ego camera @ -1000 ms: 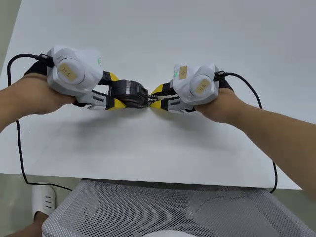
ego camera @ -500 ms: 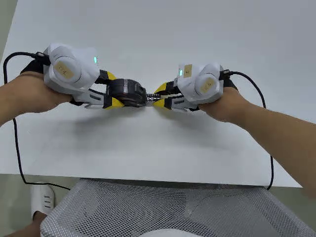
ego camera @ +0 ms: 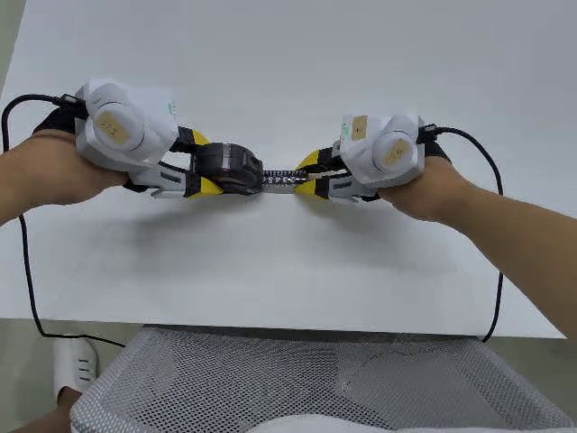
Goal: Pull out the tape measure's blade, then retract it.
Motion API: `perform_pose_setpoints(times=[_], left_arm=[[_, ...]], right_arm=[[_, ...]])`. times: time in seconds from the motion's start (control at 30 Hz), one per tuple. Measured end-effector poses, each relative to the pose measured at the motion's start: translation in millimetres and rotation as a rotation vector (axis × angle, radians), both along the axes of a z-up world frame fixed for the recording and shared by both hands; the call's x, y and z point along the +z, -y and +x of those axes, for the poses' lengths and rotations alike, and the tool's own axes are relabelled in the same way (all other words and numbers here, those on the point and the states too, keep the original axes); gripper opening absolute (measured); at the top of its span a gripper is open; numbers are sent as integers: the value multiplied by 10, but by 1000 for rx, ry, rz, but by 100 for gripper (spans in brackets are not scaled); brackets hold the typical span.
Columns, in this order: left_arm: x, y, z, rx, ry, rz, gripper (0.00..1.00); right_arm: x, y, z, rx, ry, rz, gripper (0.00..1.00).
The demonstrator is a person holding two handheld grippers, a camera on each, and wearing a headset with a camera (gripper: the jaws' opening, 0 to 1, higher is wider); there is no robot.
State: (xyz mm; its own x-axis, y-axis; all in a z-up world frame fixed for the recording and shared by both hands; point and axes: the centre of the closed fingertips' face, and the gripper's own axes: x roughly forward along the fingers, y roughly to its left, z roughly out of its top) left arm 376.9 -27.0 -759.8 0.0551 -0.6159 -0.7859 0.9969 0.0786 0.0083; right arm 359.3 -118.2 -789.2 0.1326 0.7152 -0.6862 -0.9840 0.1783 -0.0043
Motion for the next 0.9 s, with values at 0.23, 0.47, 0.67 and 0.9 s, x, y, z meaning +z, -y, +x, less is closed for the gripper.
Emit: perform_pose_setpoints(times=[0.23,0.47,0.67,0.9], left_arm=[[-5,18,1,-10,1,2,26],[-9,20,1,-14,-2,6,26],[-11,18,2,-15,-3,6,26],[-14,20,-1,-13,-4,6,26]], right_arm=[[-14,172,-24,-19,-10,-17,10],[-25,380,-35,-46,-16,-30,10],[-15,535,-66,-47,-9,-51,10],[-11,718,-105,-50,-2,-74,10]])
